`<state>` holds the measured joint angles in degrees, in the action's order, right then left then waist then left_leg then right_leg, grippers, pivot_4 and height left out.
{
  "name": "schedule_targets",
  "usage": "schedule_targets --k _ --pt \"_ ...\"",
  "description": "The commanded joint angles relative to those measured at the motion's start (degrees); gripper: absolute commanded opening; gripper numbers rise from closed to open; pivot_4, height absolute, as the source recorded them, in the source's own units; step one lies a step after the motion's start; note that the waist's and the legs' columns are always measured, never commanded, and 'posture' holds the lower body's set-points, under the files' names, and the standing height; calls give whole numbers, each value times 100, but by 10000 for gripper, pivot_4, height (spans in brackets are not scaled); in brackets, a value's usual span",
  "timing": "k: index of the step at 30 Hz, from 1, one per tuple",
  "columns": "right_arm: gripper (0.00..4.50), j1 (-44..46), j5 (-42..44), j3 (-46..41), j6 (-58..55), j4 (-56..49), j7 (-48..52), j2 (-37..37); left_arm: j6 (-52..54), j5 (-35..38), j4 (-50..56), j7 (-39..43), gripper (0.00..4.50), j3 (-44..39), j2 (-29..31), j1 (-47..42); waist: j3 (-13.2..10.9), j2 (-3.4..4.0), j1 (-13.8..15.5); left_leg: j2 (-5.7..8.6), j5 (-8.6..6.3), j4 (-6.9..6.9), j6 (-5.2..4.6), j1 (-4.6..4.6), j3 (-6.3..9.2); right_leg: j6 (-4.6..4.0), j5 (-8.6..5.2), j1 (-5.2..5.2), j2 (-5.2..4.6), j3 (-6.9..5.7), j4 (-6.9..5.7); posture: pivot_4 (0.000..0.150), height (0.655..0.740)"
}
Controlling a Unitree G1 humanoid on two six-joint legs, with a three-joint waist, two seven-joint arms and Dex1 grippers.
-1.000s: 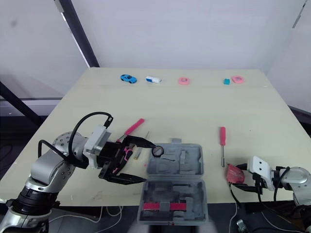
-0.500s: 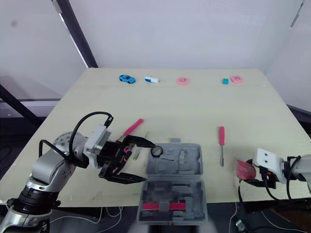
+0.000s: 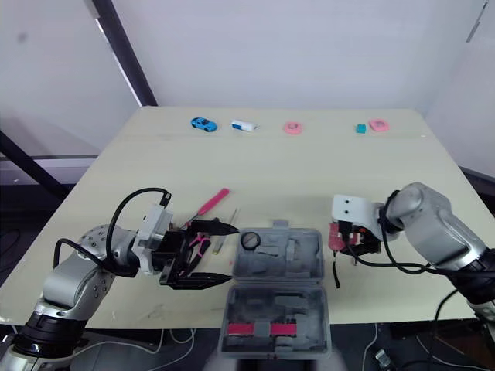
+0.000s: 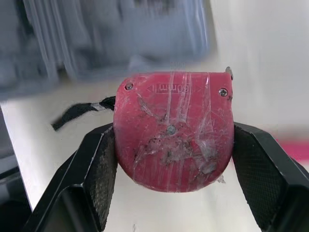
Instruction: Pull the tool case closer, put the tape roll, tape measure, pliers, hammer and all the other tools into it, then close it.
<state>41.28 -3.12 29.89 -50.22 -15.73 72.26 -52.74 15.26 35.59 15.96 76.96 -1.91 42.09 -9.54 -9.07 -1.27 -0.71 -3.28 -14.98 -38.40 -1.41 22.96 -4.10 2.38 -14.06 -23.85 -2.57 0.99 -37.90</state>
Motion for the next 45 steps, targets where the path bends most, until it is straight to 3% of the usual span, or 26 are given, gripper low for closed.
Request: schedule_targets --k 1,8,15,45 --pt "29350 648 -83 446 -688 58 29 462 -87 7 311 -244 45000 -268 30 243 0 0 1 0 0 0 0 0 0 0 0 0 -1 1 1 1500 7400" --pt "29350 1212 -584 1653 -685 725 -199 1206 -198 -90 516 -609 45000 -703 150 879 0 0 3 -1 0 1 0 2 -4 -1 0 -5 -3 -4 -2 1500 7400" --pt "29350 1418 -983 2188 -303 1505 -208 1450 -302 -160 521 -704 45000 -1106 332 1261 0 0 -8 1 0 1 0 5 -12 -4 0 -7 -9 -7 -4 1500 7400" --pt "29350 1153 -1233 1863 140 1886 -360 2008 -350 -105 353 -651 45000 -927 248 1054 0 0 -14 1 0 4 0 4 -11 -2 1 -7 -8 -10 -5 1500 7400"
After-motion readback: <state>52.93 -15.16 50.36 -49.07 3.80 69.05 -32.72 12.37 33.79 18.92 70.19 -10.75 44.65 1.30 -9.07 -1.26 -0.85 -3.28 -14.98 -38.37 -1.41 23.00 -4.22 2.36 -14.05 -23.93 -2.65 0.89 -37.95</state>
